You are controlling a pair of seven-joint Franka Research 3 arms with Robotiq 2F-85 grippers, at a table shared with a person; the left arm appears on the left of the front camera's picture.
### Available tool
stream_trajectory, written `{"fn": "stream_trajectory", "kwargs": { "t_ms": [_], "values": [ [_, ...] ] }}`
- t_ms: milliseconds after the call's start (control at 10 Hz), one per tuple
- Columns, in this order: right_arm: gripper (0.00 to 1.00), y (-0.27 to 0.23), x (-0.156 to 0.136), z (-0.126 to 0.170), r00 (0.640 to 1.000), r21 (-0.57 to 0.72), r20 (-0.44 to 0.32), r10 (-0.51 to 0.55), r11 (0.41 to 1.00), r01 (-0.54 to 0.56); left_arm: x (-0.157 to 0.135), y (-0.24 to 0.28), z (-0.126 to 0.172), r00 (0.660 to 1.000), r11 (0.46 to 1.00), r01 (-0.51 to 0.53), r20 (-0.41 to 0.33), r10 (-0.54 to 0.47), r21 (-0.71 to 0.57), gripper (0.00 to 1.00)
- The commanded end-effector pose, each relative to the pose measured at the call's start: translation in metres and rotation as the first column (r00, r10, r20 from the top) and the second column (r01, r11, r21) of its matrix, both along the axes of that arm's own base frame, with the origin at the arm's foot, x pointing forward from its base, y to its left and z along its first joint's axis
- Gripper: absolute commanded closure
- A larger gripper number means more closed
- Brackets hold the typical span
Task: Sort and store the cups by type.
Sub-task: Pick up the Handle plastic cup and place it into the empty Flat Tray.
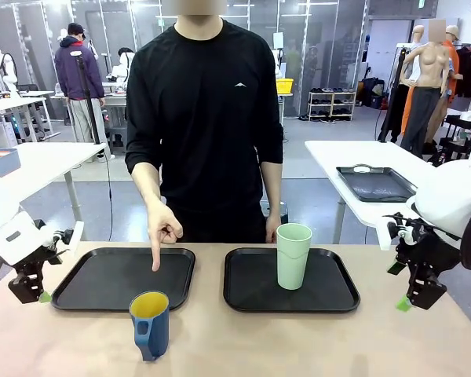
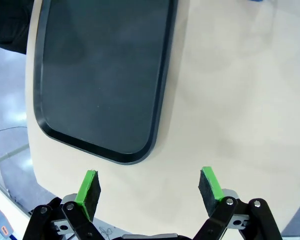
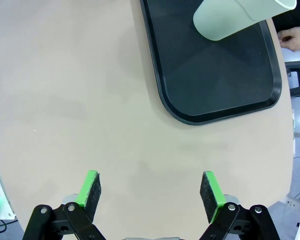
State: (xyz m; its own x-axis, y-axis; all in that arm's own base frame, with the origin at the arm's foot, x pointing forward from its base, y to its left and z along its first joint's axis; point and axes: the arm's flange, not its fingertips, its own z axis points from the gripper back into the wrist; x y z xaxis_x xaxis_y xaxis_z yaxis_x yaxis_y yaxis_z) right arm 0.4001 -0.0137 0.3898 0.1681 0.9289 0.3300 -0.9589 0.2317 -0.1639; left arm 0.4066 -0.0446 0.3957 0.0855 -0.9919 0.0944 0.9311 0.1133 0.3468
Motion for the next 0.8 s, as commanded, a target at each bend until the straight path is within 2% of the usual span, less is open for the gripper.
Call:
{"fn": "stream_trajectory", "kwargs": {
  "t_ms": [0,600,700],
  "values": [
    [0.0,0.0009,0.001,-0.0022,1.0,-0.012,0.002,-0.012,1.0,0.012,0.0019,-0.0004,0.0006,1.0,1.0,-0.015,0.018,0.014,0.002,0.0],
    [0.0,0.0009,0.001,-0.0022,1.0,-0.012,0.002,-0.012,1.0,0.012,0.0001,0.0003,0.0012,1.0,1.0,-0.003,0.006,0.003,0.011,0.0],
    [0.0,0.0009,0.001,-0.0022,1.0,-0.012,0.002,-0.012,1.0,0.012,-0.0053,-0.008,-0.0018,0.99,0.991,0.131,0.054,-0.131,0.005,0.0]
  ]
}}
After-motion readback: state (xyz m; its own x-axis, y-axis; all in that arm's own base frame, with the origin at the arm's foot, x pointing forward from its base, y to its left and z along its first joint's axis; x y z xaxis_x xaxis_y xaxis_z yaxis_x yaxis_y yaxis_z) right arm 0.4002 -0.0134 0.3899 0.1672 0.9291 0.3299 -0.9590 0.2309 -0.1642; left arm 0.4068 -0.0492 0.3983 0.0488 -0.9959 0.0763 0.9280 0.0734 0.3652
